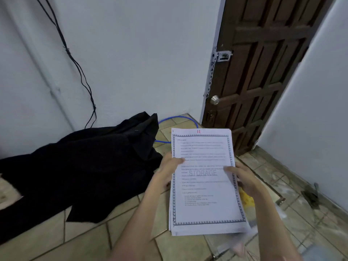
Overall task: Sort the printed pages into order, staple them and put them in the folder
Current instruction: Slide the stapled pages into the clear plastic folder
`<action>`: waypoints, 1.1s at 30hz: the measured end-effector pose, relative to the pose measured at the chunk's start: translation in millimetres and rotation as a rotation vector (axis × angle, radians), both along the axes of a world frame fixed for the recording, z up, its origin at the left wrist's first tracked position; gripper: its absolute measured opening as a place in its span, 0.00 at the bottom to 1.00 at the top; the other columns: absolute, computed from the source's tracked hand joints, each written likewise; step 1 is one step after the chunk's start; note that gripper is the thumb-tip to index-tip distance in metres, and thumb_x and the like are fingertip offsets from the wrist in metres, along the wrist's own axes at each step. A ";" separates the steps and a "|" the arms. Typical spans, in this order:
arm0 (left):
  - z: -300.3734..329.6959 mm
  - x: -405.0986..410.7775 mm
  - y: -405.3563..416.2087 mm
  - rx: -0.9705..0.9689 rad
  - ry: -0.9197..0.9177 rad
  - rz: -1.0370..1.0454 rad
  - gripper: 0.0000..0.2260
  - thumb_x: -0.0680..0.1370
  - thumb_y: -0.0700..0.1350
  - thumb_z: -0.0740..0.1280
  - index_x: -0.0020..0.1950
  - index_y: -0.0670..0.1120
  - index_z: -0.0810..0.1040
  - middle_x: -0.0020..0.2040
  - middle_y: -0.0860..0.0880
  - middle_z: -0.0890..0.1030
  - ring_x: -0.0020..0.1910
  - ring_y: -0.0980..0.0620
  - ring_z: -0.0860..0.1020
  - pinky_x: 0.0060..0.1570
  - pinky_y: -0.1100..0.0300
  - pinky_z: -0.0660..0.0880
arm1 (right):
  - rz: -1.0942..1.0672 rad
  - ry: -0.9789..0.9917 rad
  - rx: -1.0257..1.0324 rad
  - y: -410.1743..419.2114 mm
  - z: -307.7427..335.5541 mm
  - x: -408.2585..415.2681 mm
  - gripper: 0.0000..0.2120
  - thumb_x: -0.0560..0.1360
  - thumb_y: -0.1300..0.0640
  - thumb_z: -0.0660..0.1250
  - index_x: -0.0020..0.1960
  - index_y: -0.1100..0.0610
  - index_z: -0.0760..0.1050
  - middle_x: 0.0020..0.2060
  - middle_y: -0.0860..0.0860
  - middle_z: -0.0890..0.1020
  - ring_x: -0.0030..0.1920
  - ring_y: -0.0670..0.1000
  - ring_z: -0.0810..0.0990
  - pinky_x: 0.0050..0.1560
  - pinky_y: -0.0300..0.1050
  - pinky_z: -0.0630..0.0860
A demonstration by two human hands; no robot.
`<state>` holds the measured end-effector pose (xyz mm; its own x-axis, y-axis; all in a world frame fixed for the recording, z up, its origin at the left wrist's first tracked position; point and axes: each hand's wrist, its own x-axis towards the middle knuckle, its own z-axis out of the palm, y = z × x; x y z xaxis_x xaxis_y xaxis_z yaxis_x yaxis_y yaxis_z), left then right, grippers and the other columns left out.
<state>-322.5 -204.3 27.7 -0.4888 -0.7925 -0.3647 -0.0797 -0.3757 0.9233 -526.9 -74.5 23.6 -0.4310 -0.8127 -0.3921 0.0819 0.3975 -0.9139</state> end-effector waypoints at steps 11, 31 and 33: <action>79.1 199.4 53.2 -0.341 -0.002 0.504 0.07 0.76 0.39 0.66 0.51 0.50 0.78 0.49 0.50 0.81 0.48 0.52 0.80 0.49 0.58 0.78 | 0.264 -0.028 -0.418 -54.7 48.2 194.9 0.15 0.73 0.74 0.61 0.51 0.59 0.79 0.44 0.51 0.83 0.41 0.49 0.83 0.46 0.44 0.79; 36.4 325.3 109.7 -0.406 -0.245 0.618 0.17 0.68 0.44 0.76 0.54 0.44 0.80 0.45 0.51 0.80 0.45 0.56 0.79 0.47 0.64 0.75 | 0.372 0.082 -0.422 -9.9 27.8 321.3 0.13 0.67 0.63 0.76 0.49 0.55 0.79 0.45 0.47 0.84 0.40 0.38 0.83 0.38 0.32 0.78; 37.0 330.3 110.7 -0.387 -0.279 0.552 0.19 0.68 0.44 0.76 0.57 0.43 0.79 0.48 0.51 0.80 0.47 0.54 0.78 0.49 0.63 0.74 | 0.405 0.040 -0.383 -8.5 30.2 319.9 0.15 0.67 0.62 0.76 0.53 0.57 0.79 0.48 0.49 0.84 0.45 0.44 0.84 0.42 0.38 0.81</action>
